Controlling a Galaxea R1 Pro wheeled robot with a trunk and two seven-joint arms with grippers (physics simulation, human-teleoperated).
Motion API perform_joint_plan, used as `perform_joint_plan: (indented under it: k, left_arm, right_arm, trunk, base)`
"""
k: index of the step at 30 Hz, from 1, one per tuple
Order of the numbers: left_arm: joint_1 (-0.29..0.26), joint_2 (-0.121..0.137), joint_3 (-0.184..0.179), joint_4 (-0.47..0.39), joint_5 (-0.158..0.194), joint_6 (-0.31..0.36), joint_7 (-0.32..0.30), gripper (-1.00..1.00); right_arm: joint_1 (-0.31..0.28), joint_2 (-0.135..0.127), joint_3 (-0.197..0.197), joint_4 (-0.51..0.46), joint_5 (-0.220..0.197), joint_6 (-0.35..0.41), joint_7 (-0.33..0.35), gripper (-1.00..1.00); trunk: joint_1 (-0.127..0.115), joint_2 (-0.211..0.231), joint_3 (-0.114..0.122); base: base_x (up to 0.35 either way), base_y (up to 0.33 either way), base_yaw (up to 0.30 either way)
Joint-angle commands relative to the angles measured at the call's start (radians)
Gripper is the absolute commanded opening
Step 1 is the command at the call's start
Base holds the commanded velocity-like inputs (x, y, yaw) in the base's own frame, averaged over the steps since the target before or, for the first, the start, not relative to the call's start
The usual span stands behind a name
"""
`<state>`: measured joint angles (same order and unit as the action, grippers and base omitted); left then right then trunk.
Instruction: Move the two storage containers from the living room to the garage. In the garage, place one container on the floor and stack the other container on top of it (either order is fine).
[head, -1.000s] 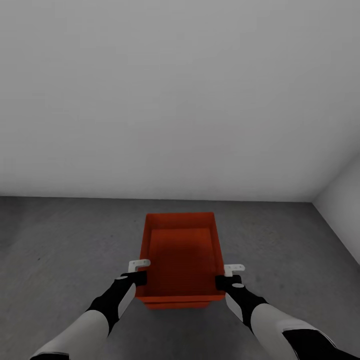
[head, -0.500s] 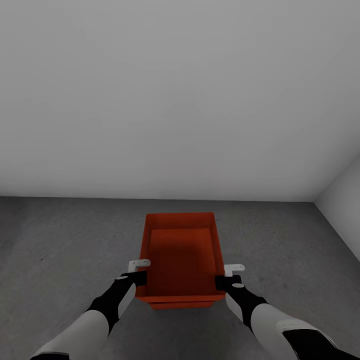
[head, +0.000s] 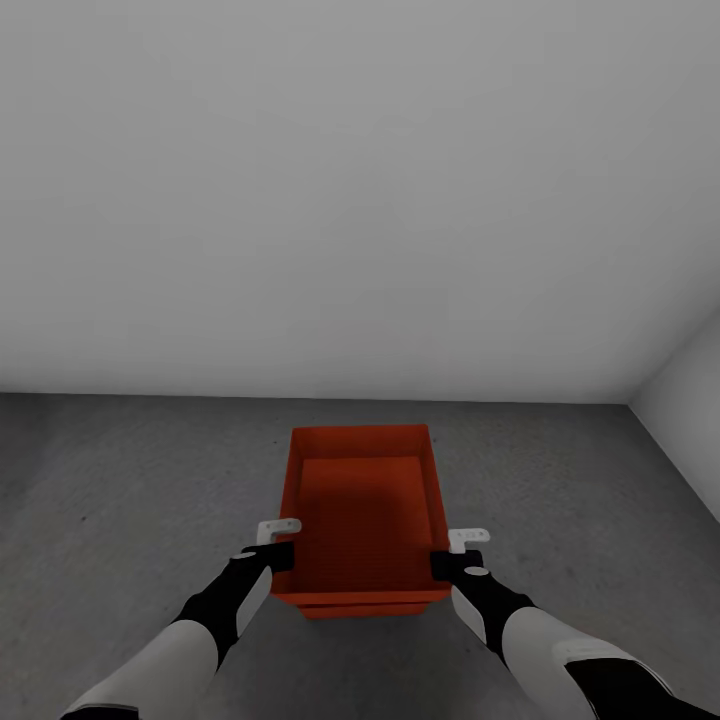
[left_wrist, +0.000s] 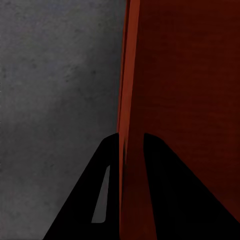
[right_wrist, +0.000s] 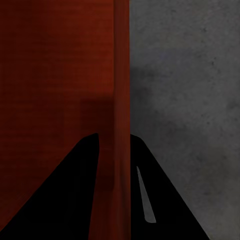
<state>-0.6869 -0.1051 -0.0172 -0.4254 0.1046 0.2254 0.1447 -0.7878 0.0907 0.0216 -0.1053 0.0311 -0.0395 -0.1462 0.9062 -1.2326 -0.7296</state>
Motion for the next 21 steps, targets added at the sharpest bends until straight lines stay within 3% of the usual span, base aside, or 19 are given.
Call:
perform_joint_plan:
  k: [1, 21]
  left_arm:
    - [0.0, 0.001, 0.01, -0.003, -0.008, 0.008, 0.056, -1.0]
    - [0.0, 0.001, 0.011, -0.001, -0.008, 0.008, 0.056, -1.0]
  right_arm:
    - [-0.001, -0.029, -0.025, -0.001, 0.009, -0.003, -0.056, -1.0]
    - [-0.001, -0.029, -0.025, -0.001, 0.009, -0.003, -0.056, -1.0]
  trunk:
    - [0.0, 0.0, -0.001]
    - [0.069, -0.126, -0.057]
  base:
    - [0.0, 0.0, 0.0]
    - [0.0, 0.0, 0.0]
